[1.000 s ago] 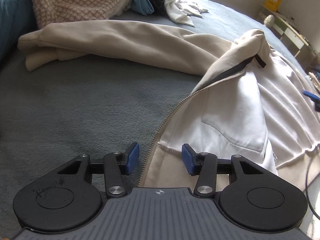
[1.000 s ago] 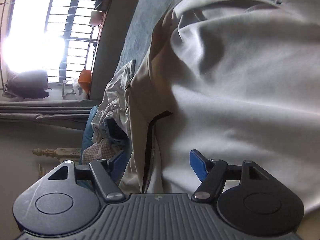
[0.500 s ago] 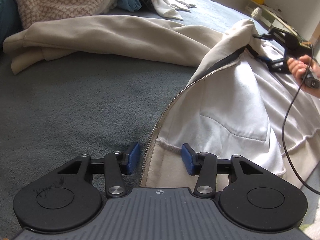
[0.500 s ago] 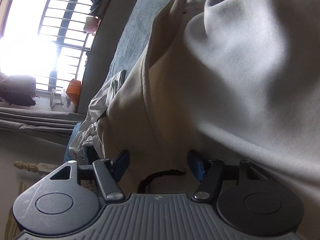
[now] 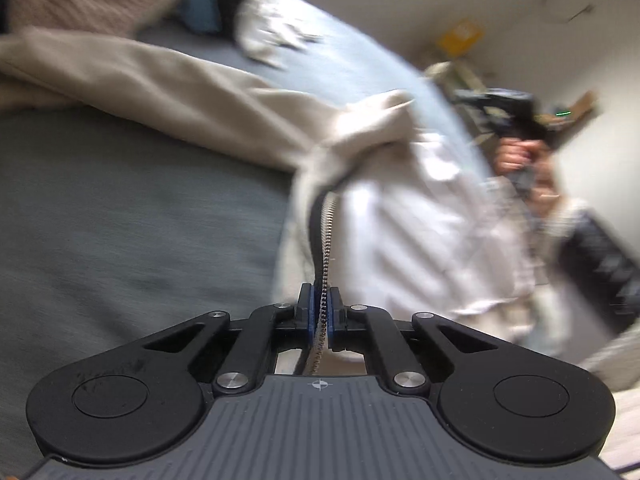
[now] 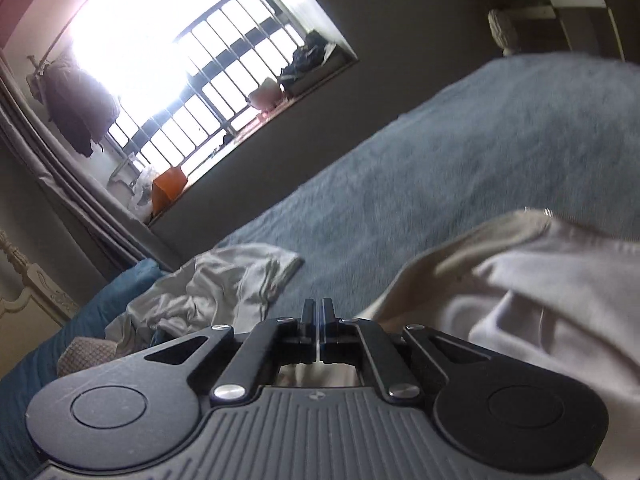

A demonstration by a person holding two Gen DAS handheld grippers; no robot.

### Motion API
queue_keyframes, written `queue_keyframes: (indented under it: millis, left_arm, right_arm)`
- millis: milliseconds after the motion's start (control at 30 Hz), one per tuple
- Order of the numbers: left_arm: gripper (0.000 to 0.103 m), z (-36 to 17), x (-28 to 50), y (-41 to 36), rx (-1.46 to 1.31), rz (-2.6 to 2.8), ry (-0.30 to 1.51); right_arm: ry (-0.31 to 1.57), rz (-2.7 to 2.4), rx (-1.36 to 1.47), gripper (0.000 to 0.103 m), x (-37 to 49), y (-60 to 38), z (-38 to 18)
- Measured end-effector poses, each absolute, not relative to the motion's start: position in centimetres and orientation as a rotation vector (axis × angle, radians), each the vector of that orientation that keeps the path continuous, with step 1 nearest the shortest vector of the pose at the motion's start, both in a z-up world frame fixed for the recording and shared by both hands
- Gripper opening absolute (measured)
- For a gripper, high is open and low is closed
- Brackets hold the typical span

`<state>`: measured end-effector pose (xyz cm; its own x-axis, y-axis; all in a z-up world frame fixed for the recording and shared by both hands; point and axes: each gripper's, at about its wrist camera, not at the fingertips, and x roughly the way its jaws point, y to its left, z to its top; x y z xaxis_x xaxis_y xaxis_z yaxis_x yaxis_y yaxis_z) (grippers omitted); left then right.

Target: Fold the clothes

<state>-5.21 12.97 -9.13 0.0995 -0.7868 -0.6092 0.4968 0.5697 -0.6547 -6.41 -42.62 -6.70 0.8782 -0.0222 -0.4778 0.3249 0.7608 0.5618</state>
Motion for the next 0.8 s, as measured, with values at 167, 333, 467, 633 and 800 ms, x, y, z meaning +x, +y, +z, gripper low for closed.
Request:
queue_keyframes:
  millis: [167,333,467,633,800]
  left_arm:
    - [0.004,-9.7,-6.5,9.9,-0.296,-1.034,1.138]
    - [0.004,-9.8,-6.5,8.1,-0.408,-1.100,1.144]
    - [0.004,-9.5,-5.6,5.8,-0.537,-1.164,1.127]
    - [0.004,-8.7,-5.8,-0.1,-0.533,-1.306,1.090]
    - [0.005,-11.5,-7.6,-6.5,-0.404,-1.353,1.174]
  right_arm:
    - [0.471,-0.116,0.813,0.003,-8.1,-43.6,-6.3]
    - [0.582,0.103,0.909,0.019,-13.0,-41.5,-8.1]
    - [0.656,0.309,0.978,0.037,-18.8,-39.2,-9.5]
    - [0.746,0.379,0.971,0.042,-26.0,-36.9,-9.7]
    - [0.703,0.244,1.065,0.054,-32.6,-38.8,-10.3]
